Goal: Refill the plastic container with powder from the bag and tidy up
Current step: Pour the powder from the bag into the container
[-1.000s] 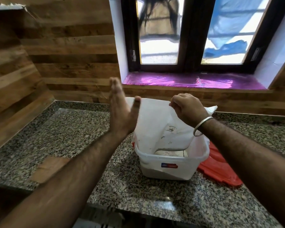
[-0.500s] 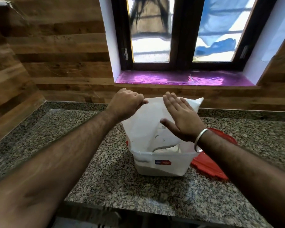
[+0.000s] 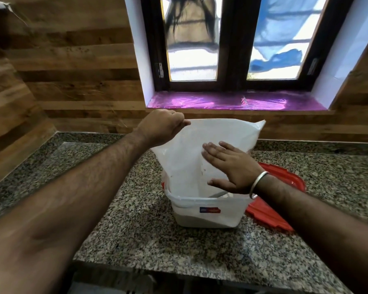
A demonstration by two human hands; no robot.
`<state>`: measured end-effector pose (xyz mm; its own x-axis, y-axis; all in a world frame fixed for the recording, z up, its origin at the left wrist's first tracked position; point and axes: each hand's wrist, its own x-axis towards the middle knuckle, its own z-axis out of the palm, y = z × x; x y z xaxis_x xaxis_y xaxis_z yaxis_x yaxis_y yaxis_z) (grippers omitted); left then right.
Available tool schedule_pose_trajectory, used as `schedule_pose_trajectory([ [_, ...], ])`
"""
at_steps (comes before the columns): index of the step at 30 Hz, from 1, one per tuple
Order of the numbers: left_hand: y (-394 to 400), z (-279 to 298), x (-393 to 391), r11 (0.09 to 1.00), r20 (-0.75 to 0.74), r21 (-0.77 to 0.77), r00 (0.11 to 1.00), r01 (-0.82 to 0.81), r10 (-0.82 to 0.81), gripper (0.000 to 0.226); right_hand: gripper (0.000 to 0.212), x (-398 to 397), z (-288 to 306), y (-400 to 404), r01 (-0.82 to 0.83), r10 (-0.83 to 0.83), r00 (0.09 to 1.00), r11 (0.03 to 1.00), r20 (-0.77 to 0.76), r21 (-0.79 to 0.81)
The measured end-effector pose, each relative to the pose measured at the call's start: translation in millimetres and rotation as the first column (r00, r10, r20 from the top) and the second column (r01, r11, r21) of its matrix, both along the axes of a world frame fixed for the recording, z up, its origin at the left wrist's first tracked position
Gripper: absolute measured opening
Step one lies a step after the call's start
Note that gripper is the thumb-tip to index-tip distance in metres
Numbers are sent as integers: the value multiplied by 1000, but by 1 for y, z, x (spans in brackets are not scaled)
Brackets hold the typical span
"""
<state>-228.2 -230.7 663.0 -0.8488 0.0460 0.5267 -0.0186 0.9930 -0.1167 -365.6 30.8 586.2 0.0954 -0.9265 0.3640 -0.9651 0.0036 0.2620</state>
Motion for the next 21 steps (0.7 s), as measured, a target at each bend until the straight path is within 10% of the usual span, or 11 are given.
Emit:
schedule_pose_trajectory([
  [8,-8,3,2,1000,-5,20,1000,23,-23,49,74,-14,31,-5,297,-235,954,842,189,-451],
  [11,-12,7,4,1000,11,21,1000,12,-12,55,30,-37,46,-10,368,-253,922,807,292,-462],
  [18,56,-2,0,973,-146,163,971,-166,190,84,23,-40,48,-11,369,-219,910,816,352,-446],
  [21,97,-24,3,976,58,78,978,-205,201,97,18,-37,43,-12,397,-266,908,791,322,-465],
])
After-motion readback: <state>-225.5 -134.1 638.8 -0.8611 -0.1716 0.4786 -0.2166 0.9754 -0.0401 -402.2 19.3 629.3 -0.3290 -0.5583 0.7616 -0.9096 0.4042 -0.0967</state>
